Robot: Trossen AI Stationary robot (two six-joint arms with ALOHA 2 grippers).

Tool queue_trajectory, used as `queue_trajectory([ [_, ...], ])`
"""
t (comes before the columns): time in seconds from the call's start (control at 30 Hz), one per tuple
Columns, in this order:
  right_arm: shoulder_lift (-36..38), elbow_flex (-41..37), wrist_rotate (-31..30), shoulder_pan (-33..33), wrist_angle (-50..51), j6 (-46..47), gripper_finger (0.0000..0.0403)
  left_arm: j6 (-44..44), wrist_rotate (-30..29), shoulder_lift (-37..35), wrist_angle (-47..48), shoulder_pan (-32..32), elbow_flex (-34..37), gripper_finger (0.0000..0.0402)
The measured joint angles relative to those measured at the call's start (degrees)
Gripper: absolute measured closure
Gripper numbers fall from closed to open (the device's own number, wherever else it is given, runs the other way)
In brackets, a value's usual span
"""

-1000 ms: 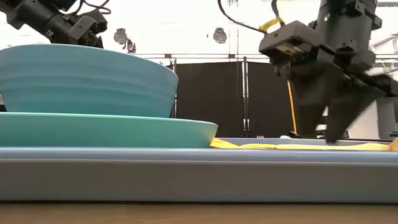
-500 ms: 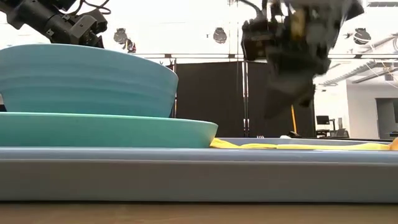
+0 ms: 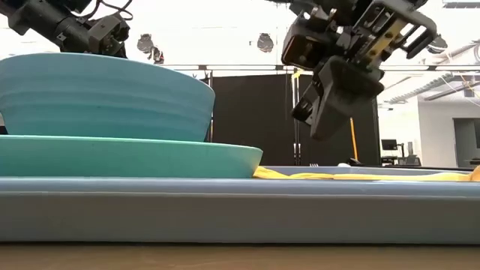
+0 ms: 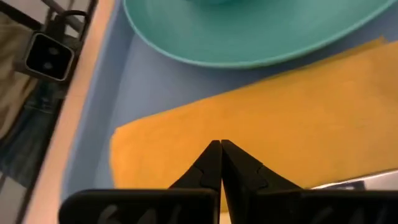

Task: Set up tray
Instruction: Adjust the yellow napkin on the blue serving tray

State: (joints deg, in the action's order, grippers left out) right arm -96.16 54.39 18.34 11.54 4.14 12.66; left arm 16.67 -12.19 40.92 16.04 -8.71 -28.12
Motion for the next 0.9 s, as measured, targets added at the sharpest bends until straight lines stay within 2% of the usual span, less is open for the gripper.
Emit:
queue_trajectory([
  [0.27,-1.7,1.8,4.5,-1.4,-2.5,-4.0,0.0403,1.5,-0.9,0.0,0.1,0.0,0.0,0.0314],
  [0.47,-6.1,10.0,4.0,-1.5,8.6,-10.6,0.0403,3.3,-1.2,0.0,0.2,0.0,0.0,0.0314],
  [0.6,-9.8,13.5,1.3,-1.9,16.9,-14.9,0.0403,3.9,-1.3,0.0,0.4,0.0,0.0,0.0314],
  [0.9,-14.0,14.2,1.6,-3.6,15.9,-15.5,0.0403,4.1,-1.3,0.0,0.4,0.0,0.0,0.0314],
])
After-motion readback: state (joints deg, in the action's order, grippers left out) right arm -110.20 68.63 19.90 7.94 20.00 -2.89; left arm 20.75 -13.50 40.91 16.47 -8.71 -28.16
